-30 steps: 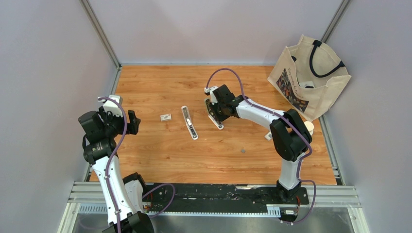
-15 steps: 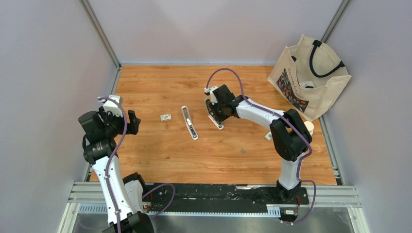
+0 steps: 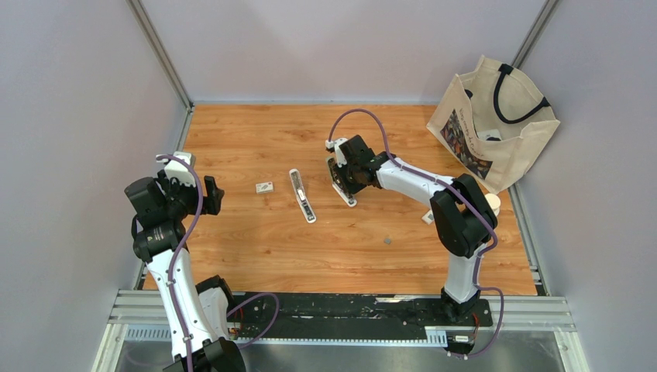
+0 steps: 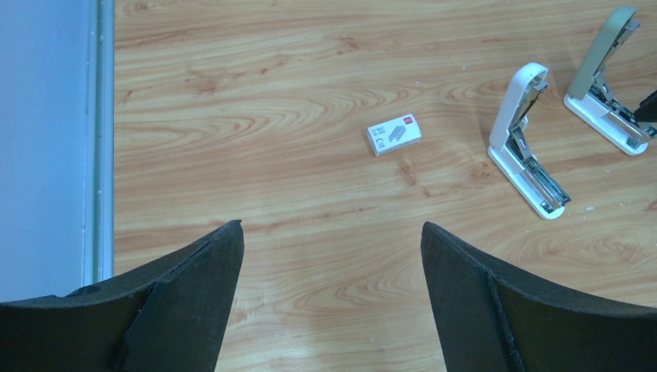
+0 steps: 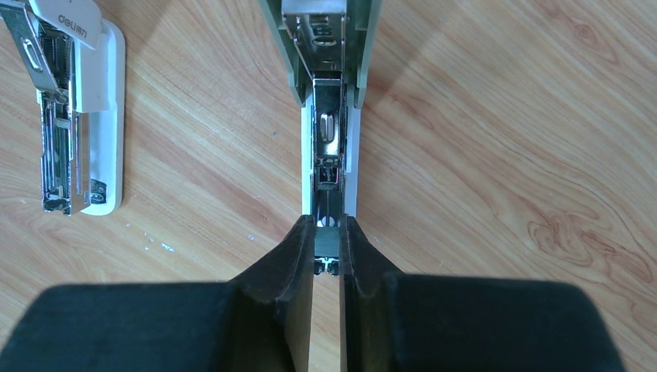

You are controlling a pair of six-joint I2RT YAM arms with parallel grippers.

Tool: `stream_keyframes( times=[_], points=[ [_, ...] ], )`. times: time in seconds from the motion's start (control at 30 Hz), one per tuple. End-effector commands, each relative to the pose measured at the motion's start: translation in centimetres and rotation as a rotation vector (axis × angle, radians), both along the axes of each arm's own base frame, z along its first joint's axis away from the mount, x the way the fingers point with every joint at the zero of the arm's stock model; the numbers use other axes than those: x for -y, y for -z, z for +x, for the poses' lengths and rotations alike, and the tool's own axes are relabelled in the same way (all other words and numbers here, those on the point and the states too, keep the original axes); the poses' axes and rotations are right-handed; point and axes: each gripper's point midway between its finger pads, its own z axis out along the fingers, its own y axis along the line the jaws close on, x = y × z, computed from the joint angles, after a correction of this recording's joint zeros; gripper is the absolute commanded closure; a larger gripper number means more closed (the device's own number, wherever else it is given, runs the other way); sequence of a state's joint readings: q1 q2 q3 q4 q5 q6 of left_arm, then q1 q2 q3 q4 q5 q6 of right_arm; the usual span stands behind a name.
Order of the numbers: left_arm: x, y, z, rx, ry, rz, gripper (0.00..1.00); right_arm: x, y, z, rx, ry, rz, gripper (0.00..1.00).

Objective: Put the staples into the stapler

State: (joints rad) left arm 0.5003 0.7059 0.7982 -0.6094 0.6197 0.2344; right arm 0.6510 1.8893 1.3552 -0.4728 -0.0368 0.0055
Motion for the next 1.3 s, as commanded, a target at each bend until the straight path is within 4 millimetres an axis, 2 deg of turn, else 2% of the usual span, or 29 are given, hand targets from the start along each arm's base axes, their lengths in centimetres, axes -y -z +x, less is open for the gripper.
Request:
stream_keyframes(
  times=[0.0,0.9,1.27],
  points=[
    [-0.3,-0.5,0.2,0.031,0.006,0.031,0.08,-0.7,-0.8,0.6,0.039,-0.036,0.023,0.9],
    [-0.2,-0.5,0.2,0.03,0.008,0.031,0.07,-1.3,-0.2,0.1,0.039,-0.068,0.0,0.89],
    [-0.3,-0.5,0.1,0.029,0.004,0.029,0.07,-1.6,-2.1,0.2,0.075,-0.068,0.032,0.89]
  ],
)
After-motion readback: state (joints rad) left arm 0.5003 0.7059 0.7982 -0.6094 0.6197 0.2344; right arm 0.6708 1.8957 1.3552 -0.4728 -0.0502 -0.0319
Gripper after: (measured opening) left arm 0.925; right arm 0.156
